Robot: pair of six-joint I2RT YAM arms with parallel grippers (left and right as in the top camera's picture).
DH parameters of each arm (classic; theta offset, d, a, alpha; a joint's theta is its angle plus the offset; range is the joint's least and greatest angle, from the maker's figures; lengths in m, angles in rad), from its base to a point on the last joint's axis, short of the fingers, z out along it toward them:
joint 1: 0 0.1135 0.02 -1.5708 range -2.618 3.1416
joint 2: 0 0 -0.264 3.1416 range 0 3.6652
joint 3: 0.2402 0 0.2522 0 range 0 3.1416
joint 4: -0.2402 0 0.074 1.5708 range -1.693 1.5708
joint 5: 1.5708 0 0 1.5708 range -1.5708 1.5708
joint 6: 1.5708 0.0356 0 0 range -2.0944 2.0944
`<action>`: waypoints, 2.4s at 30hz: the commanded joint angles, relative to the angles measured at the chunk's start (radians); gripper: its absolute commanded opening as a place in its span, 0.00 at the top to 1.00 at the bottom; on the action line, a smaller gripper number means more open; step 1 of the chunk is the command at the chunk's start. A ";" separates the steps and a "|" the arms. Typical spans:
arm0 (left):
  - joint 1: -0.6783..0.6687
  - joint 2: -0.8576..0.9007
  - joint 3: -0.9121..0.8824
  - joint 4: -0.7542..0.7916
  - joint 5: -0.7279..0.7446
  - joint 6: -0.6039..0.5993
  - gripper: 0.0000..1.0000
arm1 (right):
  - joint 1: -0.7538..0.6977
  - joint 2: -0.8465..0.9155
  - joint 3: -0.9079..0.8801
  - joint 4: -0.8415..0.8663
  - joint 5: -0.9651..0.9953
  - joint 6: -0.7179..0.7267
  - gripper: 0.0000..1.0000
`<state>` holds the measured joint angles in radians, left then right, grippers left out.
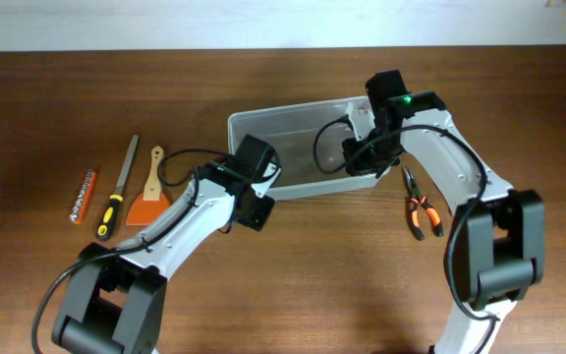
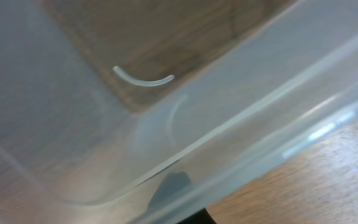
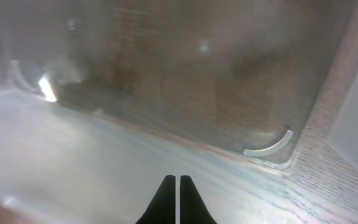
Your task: Pack container
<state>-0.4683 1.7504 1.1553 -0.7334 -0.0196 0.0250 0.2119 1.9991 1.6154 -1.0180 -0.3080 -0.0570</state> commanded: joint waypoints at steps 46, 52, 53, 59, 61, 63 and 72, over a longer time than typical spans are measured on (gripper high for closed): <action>0.273 -0.646 0.243 -0.205 -0.291 -0.006 0.01 | -0.091 0.034 0.024 0.004 0.068 0.093 0.96; 0.309 -0.645 0.242 -0.214 -0.291 -0.007 0.01 | -0.080 0.034 0.024 -0.023 0.069 0.100 0.96; 0.313 -0.644 0.242 -0.216 -0.291 -0.007 0.01 | -0.081 0.034 0.024 -0.024 0.069 0.100 0.96; 0.343 -0.625 0.242 -0.231 -0.291 -0.007 0.01 | -0.086 0.017 0.042 -0.028 0.199 0.097 0.96; 0.352 -0.618 0.242 -0.233 -0.291 -0.008 0.01 | -0.092 -0.003 0.067 -0.043 0.256 0.088 0.96; 0.360 -0.608 0.242 -0.233 -0.281 -0.014 0.01 | -0.101 -0.035 0.106 -0.062 0.315 0.074 0.96; 0.362 -0.598 0.242 -0.225 -0.246 -0.014 0.01 | -0.114 -0.216 0.355 -0.113 0.350 0.035 0.96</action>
<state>-0.1116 1.1522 1.3861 -0.9615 -0.2798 0.0101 0.1001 1.8870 1.8927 -1.1275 0.0078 -0.0086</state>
